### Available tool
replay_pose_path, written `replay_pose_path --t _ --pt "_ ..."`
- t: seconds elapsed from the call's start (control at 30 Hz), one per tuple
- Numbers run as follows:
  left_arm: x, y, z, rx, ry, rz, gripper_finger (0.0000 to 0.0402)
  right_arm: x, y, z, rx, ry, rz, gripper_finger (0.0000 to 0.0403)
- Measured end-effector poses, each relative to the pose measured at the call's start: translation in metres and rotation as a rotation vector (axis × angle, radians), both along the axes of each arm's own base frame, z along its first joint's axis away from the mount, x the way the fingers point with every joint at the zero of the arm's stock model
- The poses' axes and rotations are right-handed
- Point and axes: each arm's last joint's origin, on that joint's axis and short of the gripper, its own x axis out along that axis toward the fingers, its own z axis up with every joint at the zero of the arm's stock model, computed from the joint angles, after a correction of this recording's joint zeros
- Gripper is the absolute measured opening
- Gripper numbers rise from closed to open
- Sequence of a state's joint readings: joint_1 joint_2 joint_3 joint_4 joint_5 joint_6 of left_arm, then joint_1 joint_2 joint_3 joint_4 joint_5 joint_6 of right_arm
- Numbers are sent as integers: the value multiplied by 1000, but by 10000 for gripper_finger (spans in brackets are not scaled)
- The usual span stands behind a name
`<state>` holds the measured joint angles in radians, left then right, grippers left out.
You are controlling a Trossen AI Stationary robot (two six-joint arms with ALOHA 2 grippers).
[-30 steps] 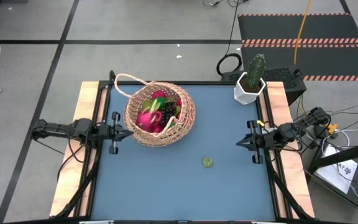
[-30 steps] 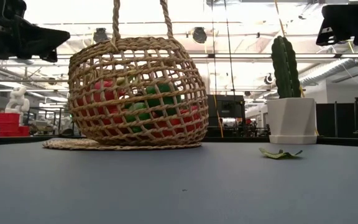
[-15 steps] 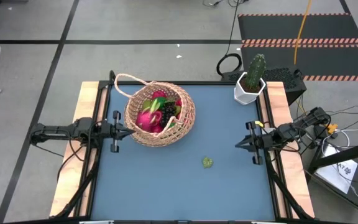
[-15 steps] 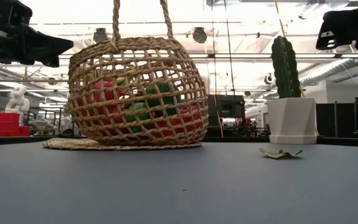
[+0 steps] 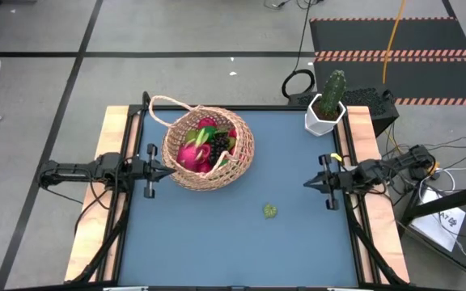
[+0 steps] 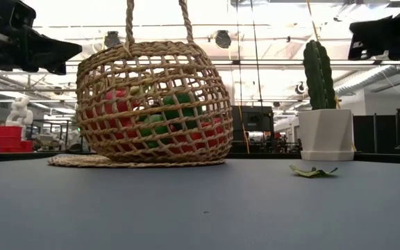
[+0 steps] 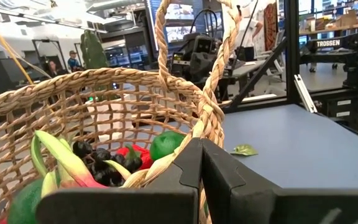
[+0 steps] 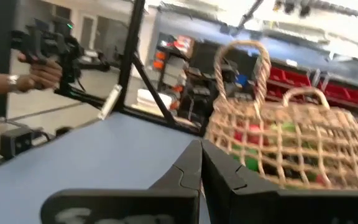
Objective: Build produce basket
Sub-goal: Return to Home Position
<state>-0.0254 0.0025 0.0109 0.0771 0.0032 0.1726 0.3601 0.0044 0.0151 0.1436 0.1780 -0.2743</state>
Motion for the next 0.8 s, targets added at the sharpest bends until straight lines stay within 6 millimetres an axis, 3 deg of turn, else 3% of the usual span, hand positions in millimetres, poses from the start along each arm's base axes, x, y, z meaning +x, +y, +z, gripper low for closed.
replay_pose_path --t 0.8 --pt "0 0 -6 -66 59 -4 10 5 -15 -8 -14 86 -125 0"
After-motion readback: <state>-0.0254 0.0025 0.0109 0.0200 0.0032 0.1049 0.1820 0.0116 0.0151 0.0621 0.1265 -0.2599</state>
